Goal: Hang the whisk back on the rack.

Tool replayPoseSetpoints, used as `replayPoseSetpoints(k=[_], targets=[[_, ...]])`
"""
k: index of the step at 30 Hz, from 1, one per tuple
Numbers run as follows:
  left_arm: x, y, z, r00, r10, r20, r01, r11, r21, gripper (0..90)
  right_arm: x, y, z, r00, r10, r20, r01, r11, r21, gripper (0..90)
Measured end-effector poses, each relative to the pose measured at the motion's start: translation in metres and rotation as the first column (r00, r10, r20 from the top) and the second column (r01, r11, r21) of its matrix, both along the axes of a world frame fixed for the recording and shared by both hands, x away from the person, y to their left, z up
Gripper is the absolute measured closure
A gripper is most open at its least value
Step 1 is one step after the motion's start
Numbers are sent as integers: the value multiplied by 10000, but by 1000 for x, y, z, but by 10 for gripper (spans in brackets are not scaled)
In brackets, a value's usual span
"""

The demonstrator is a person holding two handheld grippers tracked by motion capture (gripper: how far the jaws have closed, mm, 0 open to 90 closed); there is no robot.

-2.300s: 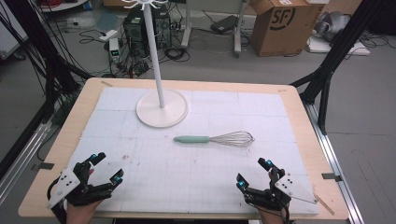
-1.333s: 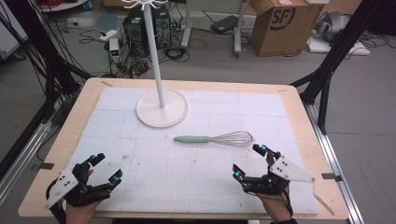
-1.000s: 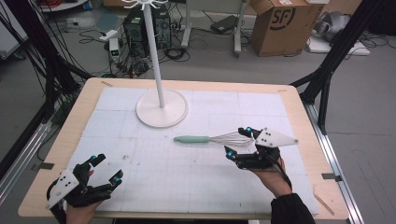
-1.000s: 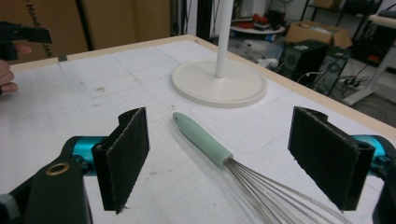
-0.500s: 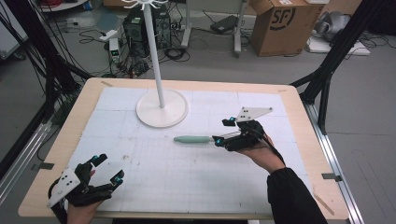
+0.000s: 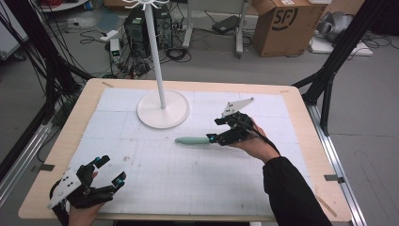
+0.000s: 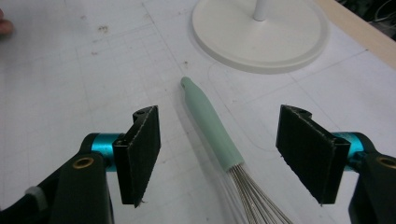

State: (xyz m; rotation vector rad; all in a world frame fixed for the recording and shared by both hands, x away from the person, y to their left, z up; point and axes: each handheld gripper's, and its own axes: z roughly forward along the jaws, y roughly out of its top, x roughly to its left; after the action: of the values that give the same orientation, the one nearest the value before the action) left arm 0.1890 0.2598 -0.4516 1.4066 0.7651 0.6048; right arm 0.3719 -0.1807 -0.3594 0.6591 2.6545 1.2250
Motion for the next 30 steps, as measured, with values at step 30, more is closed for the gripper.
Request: replayPoseSetpoints(k=[30], targets=[[-2,1,3,9996,-184,202,185,9998,-29,163,38,55,-63,9874,644,-1448,-1127,9278,-3556,416]])
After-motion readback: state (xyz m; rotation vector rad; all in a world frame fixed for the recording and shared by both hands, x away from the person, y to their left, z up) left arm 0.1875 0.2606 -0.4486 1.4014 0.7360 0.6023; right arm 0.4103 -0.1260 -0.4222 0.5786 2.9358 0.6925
